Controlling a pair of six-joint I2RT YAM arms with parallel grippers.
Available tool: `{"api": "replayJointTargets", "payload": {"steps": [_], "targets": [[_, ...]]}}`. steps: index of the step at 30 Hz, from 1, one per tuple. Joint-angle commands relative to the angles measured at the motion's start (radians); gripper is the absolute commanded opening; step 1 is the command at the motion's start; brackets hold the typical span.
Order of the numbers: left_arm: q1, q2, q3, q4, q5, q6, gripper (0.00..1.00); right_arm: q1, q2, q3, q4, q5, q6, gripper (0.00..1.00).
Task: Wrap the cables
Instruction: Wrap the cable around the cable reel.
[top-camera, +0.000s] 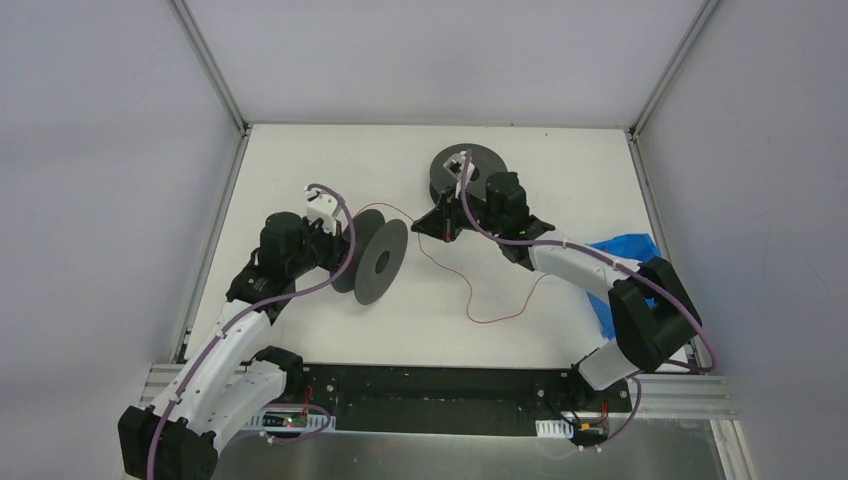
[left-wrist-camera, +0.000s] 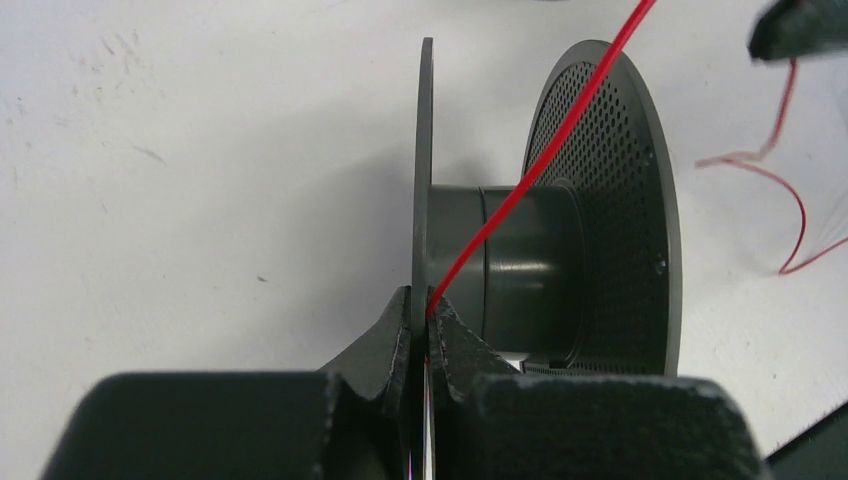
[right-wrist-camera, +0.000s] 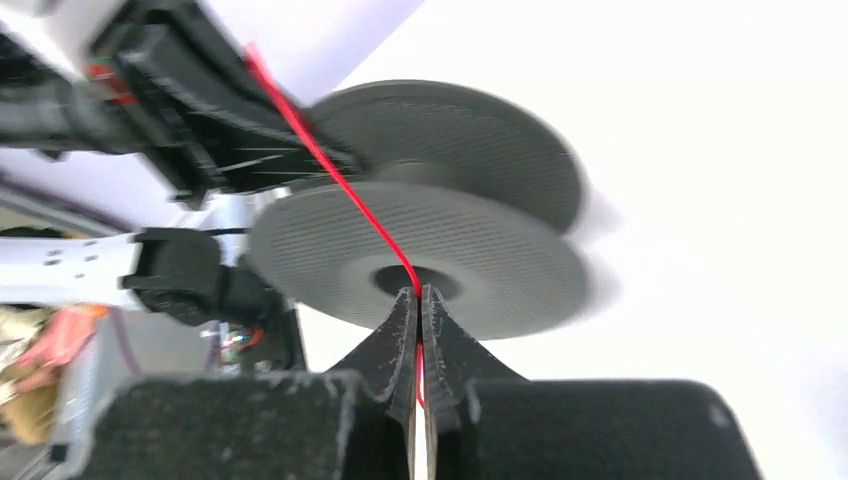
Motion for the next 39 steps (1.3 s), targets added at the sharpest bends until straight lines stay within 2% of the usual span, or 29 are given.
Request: {"api": "replayJointTargets", "payload": {"steps": [1,6,9,15,21,24,26,28,30,32,39], "targets": [[0.002,-0.048,0.06,-0.143,0.058,0.089,0.0,-0.063,-0.032,0.03,-0.21,0.146,-0.207,0.0],[0.004,-0.095,0.076,-0.184,-0.001,0.04,0.0,-0.094,0.02,-0.006,-0.212,0.181,-0.268,0.0],[0.005,-0.094,0.113,-0.21,-0.037,-0.005,0.0,-0.095,0.054,-0.037,-0.177,0.156,-0.249,0.0],[0.011,-0.077,0.203,-0.261,0.047,-0.095,0.0,-0.092,0.12,-0.099,-0.037,0.076,-0.191,0.0],[0.022,-0.056,0.319,-0.35,0.094,-0.163,0.0,-0.091,0.107,-0.166,0.126,-0.027,-0.195,0.0],[0.023,-0.029,0.384,-0.396,0.11,-0.191,0.0,-0.08,0.13,-0.201,0.232,-0.079,-0.186,0.08],[0.024,-0.023,0.407,-0.407,0.116,-0.207,0.0,-0.067,0.159,-0.241,0.338,-0.061,-0.165,0.14],[0.024,-0.026,0.42,-0.408,0.115,-0.224,0.0,-0.057,0.188,-0.3,0.513,-0.056,-0.108,0.2],[0.023,-0.024,0.431,-0.415,0.112,-0.235,0.0,-0.044,0.225,-0.362,0.732,-0.04,-0.06,0.33],[0.024,-0.019,0.443,-0.423,0.111,-0.242,0.0,-0.038,0.267,-0.393,0.867,-0.022,-0.031,0.41],[0.024,-0.01,0.463,-0.438,0.099,-0.28,0.0,-0.013,0.321,-0.396,0.935,-0.011,-0.019,0.5]]}}
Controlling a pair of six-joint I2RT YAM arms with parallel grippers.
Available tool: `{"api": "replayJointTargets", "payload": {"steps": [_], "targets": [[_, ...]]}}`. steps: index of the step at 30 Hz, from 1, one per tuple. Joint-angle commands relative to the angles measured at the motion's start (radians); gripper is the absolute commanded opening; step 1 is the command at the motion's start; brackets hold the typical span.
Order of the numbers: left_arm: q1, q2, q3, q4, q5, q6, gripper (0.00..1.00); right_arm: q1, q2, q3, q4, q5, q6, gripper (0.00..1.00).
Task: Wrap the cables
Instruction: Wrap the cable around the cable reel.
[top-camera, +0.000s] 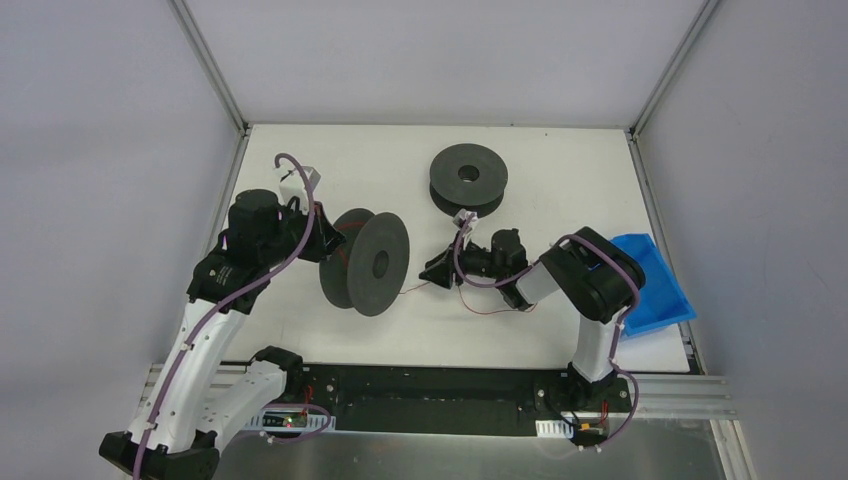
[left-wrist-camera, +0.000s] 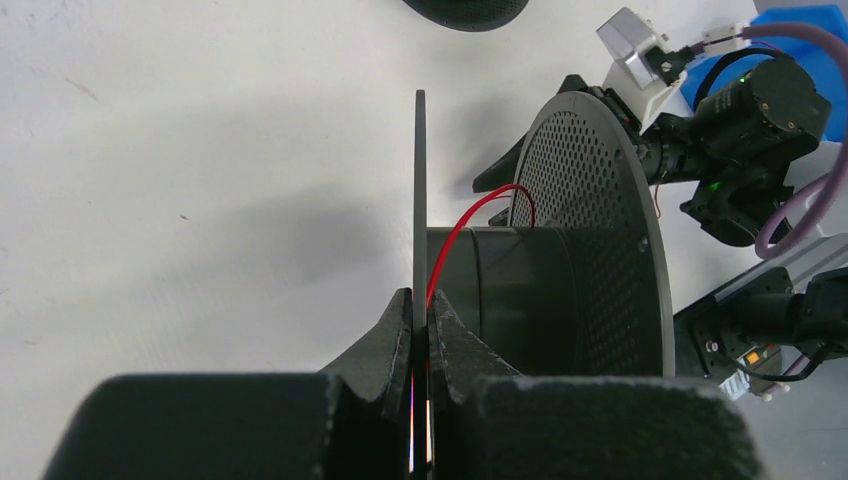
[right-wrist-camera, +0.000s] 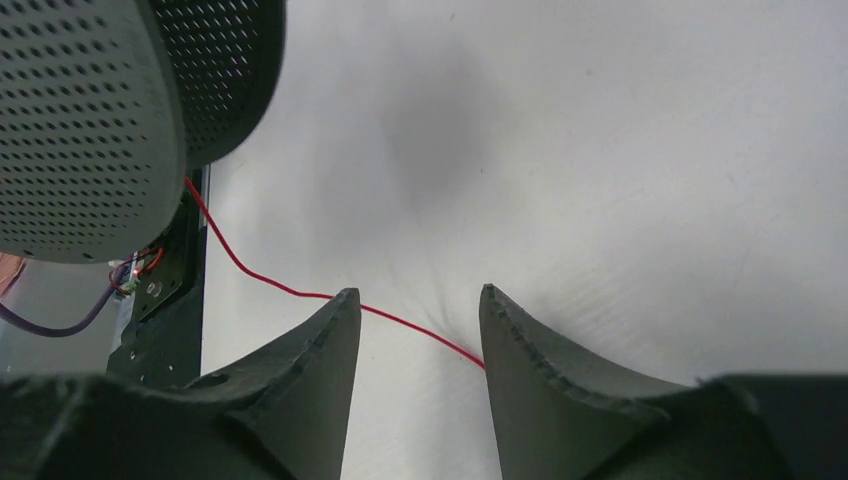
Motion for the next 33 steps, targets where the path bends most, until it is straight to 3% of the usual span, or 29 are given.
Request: {"api": "replayJointTargets", "payload": {"steps": [1,7,13,16,18,26,33], "targets": [[0.01,0.0,0.07,0.02,0.003,-0.06,0.0,0.018,-0.025,-0.011,0.205,0.032,0.01,0.52],[0.01,-0.003,0.101,0.004,-0.094,-0.077,0.0,0.019,-0.116,-0.042,0.064,0.155,-0.017,0.59],[0.01,-0.004,0.147,-0.019,-0.232,-0.097,0.0,0.023,-0.295,-0.041,-0.346,0.375,0.04,0.56],[0.01,-0.003,0.147,-0.019,-0.257,-0.105,0.0,0.024,-0.398,0.009,-0.65,0.405,0.07,0.55],[0.01,-0.007,0.141,-0.014,-0.266,-0.107,0.0,0.028,-0.436,0.006,-0.76,0.38,0.058,0.54],[0.01,-0.031,0.068,0.055,-0.331,-0.148,0.0,0.077,-0.443,-0.062,-0.746,0.325,0.089,0.54],[0.01,-0.029,0.04,0.079,-0.331,-0.17,0.0,0.14,-0.356,-0.054,-0.738,0.439,0.089,0.57]]}}
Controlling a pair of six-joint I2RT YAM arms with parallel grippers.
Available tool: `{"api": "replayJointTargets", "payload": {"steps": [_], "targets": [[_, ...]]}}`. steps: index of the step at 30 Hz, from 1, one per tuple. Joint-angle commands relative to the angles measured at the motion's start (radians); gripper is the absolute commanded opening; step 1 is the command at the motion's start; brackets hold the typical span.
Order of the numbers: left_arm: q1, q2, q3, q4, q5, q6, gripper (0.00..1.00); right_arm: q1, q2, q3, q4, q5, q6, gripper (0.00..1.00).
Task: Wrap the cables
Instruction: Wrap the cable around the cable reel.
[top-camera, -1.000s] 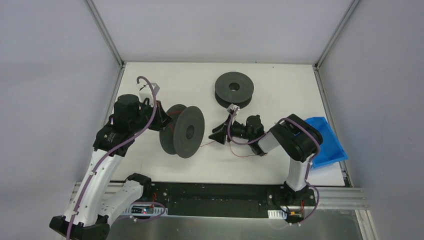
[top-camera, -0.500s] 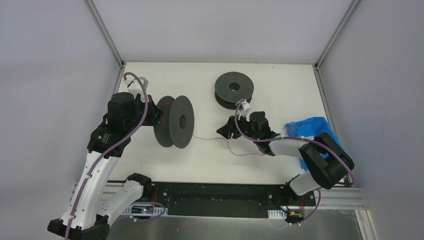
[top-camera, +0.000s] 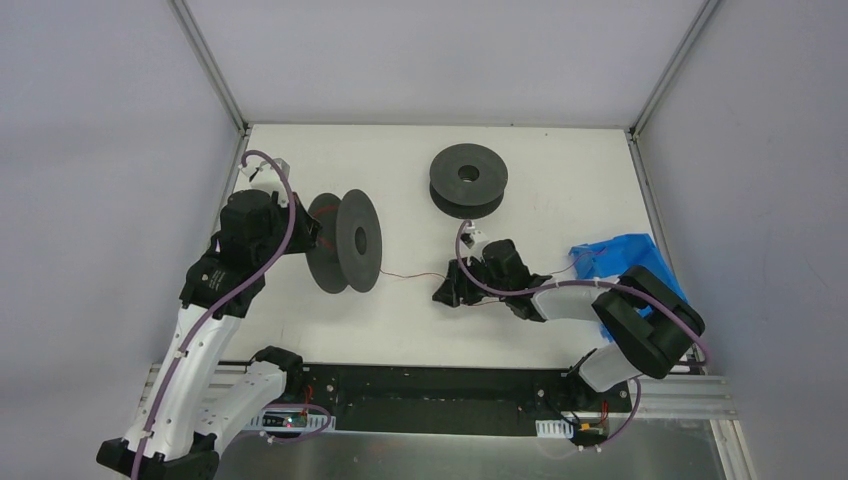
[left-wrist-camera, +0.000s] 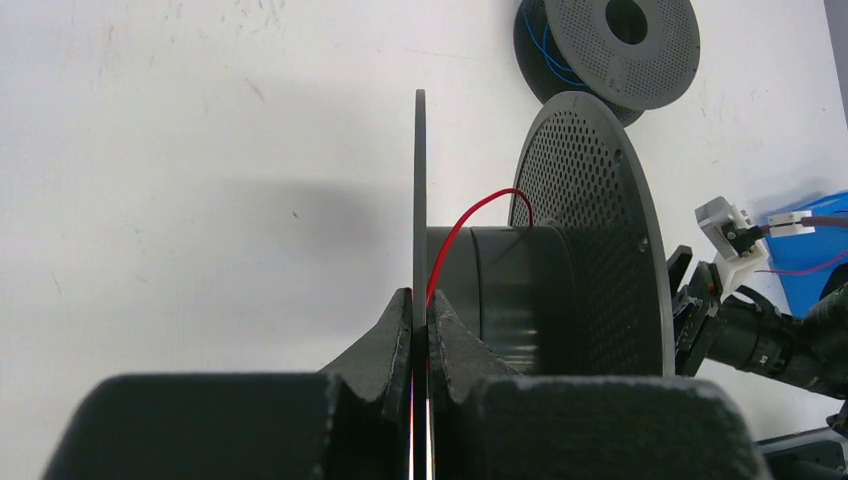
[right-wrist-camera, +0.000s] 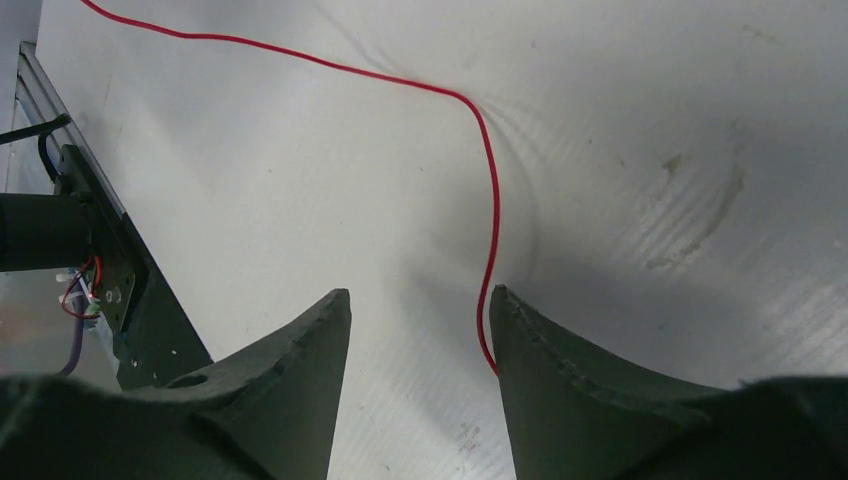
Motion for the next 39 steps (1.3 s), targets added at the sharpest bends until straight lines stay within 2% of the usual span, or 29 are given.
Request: {"api": "replayJointTargets", "payload": {"steps": [1,3,5,11,13,15,19,25,32,35,39], "targets": [[0.01,-0.015,-0.006,0.112,-0.014,-0.057,0.0,0.034,0.051,0.006,0.011,0.087,0.004,0.57],[0.01,-0.016,-0.006,0.116,-0.009,-0.059,0.0,0.048,0.064,0.002,0.032,0.112,-0.001,0.56],[0.01,-0.018,-0.006,0.117,-0.016,-0.055,0.0,0.053,0.067,-0.004,0.059,0.102,-0.005,0.5],[0.011,0.006,-0.01,0.121,-0.141,-0.072,0.0,0.093,-0.004,-0.039,0.063,0.073,0.02,0.14],[0.012,0.018,-0.012,0.135,-0.173,-0.088,0.0,0.148,-0.071,-0.039,0.0,0.065,0.012,0.05],[0.014,0.02,-0.028,0.162,-0.199,-0.12,0.0,0.227,-0.122,0.0,-0.109,0.068,-0.032,0.01],[0.019,0.058,-0.035,0.182,-0.208,-0.168,0.0,0.391,-0.208,0.107,-0.336,0.166,-0.12,0.0],[0.021,0.115,-0.066,0.183,-0.241,-0.135,0.0,0.506,-0.308,0.29,-0.49,0.253,-0.212,0.0],[0.021,0.158,-0.116,0.194,-0.202,-0.054,0.0,0.515,-0.278,0.511,-0.546,0.267,-0.338,0.0],[0.019,0.151,-0.147,0.222,-0.131,-0.024,0.0,0.497,-0.21,0.622,-0.541,0.286,-0.377,0.0],[0.019,0.129,-0.183,0.235,-0.037,0.02,0.0,0.434,-0.1,0.749,-0.532,0.222,-0.363,0.0]]}}
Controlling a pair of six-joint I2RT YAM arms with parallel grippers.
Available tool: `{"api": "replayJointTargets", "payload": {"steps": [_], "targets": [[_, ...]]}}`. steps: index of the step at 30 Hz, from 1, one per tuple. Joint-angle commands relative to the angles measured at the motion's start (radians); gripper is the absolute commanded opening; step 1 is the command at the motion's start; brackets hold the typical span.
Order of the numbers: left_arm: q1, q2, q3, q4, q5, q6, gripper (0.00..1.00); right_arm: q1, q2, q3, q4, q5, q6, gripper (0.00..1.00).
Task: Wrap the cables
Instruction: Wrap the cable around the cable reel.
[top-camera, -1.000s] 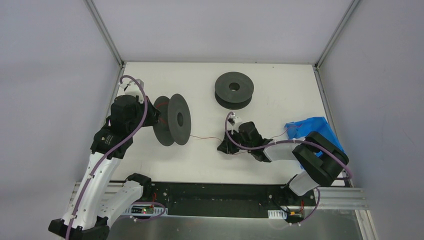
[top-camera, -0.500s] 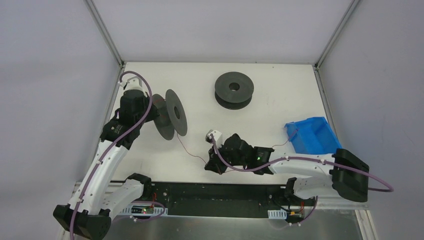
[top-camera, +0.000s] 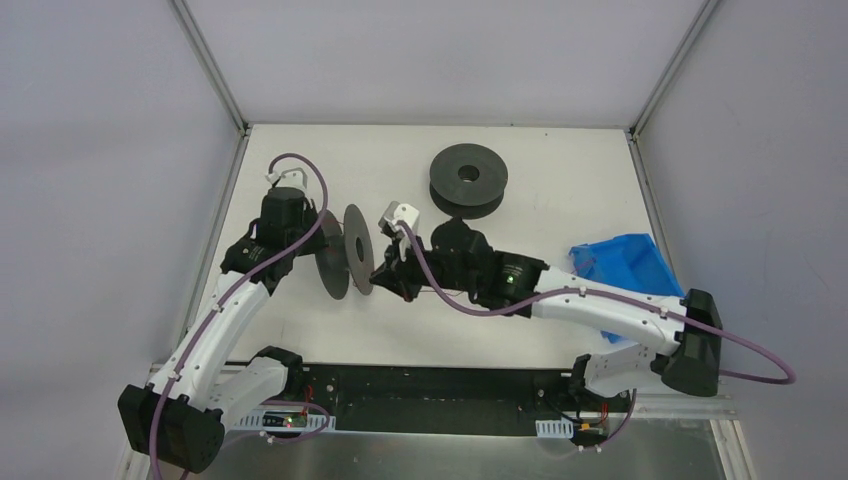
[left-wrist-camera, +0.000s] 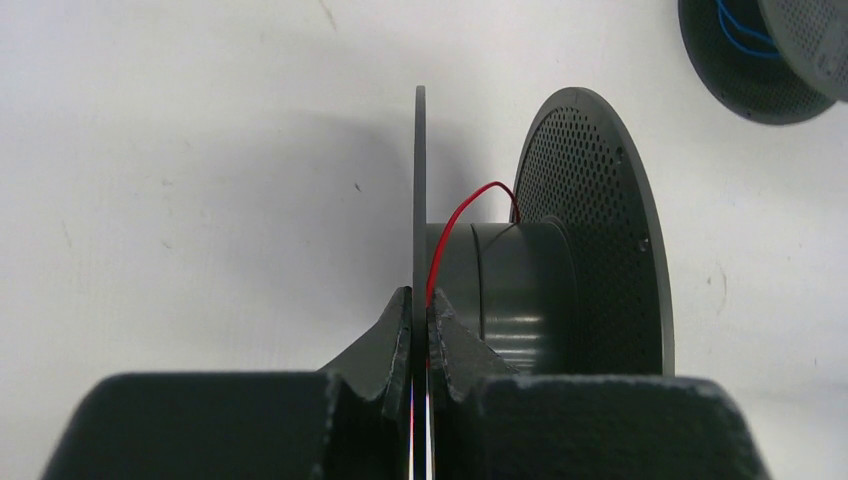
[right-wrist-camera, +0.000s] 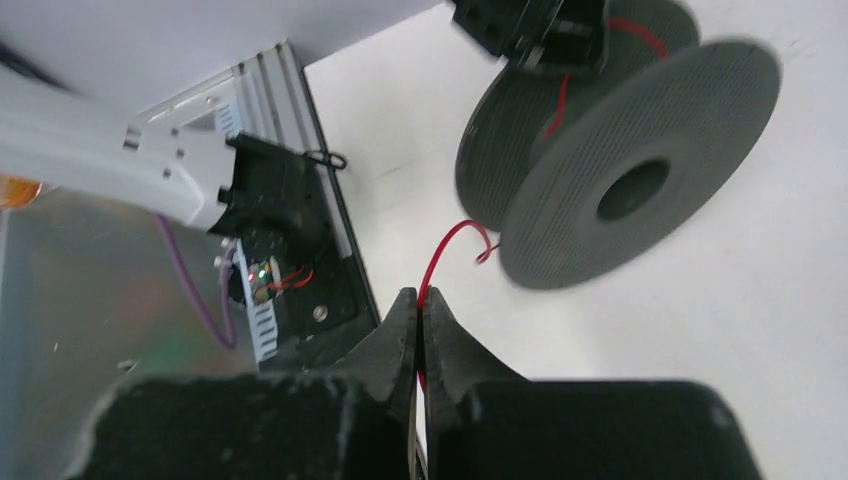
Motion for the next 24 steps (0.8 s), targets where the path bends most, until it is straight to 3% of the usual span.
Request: {"api": "replayJointTargets", "payload": {"steps": [1,8,13,20,24], "targets": [[0.007,-0.051,-0.027,0.105,0.133,0.064,0.0,-0.066,0.115,0.149,0.0,-0.042,-0.027,0.0],[0.007,-0.102,-0.1,0.141,0.343,0.159,0.0,-0.161,0.256,0.285,0.041,-0.095,0.04,0.0],[0.007,-0.106,-0.13,0.156,0.524,0.225,0.0,-0.248,0.344,0.377,-0.021,-0.15,0.062,0.0],[0.007,-0.126,-0.128,0.141,0.621,0.299,0.0,-0.352,0.356,0.359,-0.091,-0.209,0.049,0.0],[0.012,-0.116,-0.086,0.096,0.606,0.279,0.0,-0.406,0.324,0.289,-0.094,-0.252,0.044,0.0]]}}
